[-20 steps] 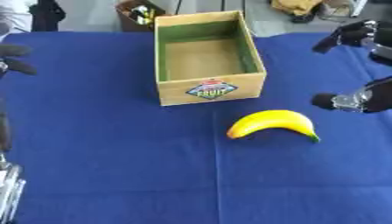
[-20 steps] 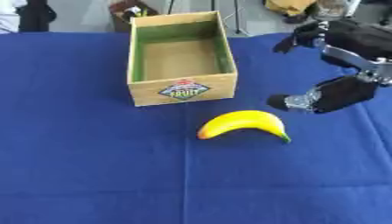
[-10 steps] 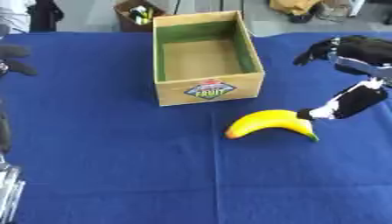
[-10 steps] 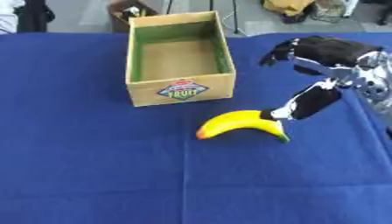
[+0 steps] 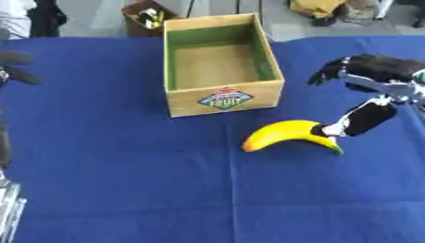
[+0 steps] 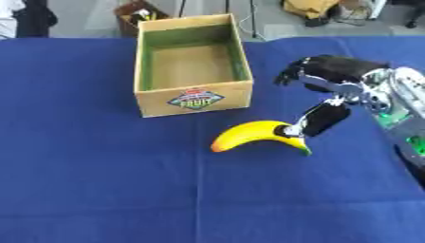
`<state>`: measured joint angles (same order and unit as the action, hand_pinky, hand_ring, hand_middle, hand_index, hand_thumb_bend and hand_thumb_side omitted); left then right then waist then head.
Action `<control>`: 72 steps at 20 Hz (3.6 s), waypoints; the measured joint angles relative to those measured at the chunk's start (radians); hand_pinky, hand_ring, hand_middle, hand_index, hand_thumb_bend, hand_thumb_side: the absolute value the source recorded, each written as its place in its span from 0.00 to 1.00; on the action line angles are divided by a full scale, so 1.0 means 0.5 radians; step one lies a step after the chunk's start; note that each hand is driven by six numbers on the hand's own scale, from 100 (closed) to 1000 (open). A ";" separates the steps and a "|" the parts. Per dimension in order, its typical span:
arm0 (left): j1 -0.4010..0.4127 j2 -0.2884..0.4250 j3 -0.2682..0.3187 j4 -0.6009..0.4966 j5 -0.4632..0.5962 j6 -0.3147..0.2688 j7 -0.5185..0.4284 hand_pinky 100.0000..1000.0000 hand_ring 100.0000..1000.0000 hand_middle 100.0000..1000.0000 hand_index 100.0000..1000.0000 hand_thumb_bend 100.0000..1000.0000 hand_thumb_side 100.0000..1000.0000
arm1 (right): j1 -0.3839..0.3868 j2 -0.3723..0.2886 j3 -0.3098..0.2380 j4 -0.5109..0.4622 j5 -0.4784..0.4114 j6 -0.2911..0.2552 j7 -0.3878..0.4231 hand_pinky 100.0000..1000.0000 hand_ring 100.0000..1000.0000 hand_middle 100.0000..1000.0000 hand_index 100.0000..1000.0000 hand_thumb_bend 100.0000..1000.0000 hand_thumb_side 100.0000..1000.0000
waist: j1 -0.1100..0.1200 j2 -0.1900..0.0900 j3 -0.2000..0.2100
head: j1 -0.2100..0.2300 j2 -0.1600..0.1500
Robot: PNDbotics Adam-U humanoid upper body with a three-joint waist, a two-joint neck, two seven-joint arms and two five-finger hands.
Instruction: Pick up objects on the table and place them in the box.
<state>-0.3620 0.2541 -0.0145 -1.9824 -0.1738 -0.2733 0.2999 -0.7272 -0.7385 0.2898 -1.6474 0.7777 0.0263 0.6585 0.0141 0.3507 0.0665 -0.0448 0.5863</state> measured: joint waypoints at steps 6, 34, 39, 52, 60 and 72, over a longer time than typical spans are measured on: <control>0.000 0.000 0.000 0.000 0.003 0.000 -0.001 0.41 0.57 0.66 0.78 0.00 1.00 | -0.007 0.062 0.009 0.063 0.076 0.018 -0.021 0.81 0.83 0.73 0.85 0.42 0.47 | 0.004 0.000 -0.008 | 0.000 0.000; -0.015 -0.017 -0.012 0.000 0.013 0.007 -0.023 0.41 0.57 0.67 0.78 0.00 1.00 | 0.029 0.186 0.133 0.163 0.257 -0.036 -0.334 0.71 0.74 0.55 0.71 0.34 0.29 | 0.006 0.009 0.008 | -0.019 -0.018; -0.016 -0.018 -0.012 0.000 0.013 0.009 -0.025 0.41 0.57 0.67 0.78 0.00 1.00 | 0.033 0.193 0.148 0.188 0.267 -0.059 -0.346 0.71 0.74 0.55 0.71 0.32 0.26 | 0.006 0.014 0.014 | -0.020 -0.025; -0.017 -0.018 -0.013 0.000 0.014 0.010 -0.026 0.41 0.57 0.67 0.78 0.00 1.00 | 0.048 0.203 0.160 0.199 0.253 -0.093 -0.377 0.67 0.70 0.49 0.64 0.26 0.29 | 0.006 0.016 0.017 | -0.020 -0.033; -0.018 -0.018 -0.016 0.000 0.014 0.012 -0.029 0.41 0.57 0.67 0.78 0.00 1.00 | 0.048 0.207 0.161 0.201 0.238 -0.090 -0.399 0.67 0.70 0.49 0.63 0.18 0.30 | 0.006 0.021 0.019 | -0.020 -0.033; -0.027 -0.029 -0.023 0.000 0.015 0.012 -0.029 0.41 0.57 0.67 0.78 0.00 1.00 | 0.048 0.219 0.155 0.260 0.236 -0.126 -0.328 0.69 0.73 0.54 0.69 0.19 0.26 | 0.006 0.030 0.031 | -0.023 -0.035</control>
<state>-0.3756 0.2393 -0.0262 -1.9824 -0.1663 -0.2671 0.2856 -0.7030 -0.6290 0.3671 -1.5175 0.8959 -0.0365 0.4942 0.0169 0.3655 0.0822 -0.0564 0.5687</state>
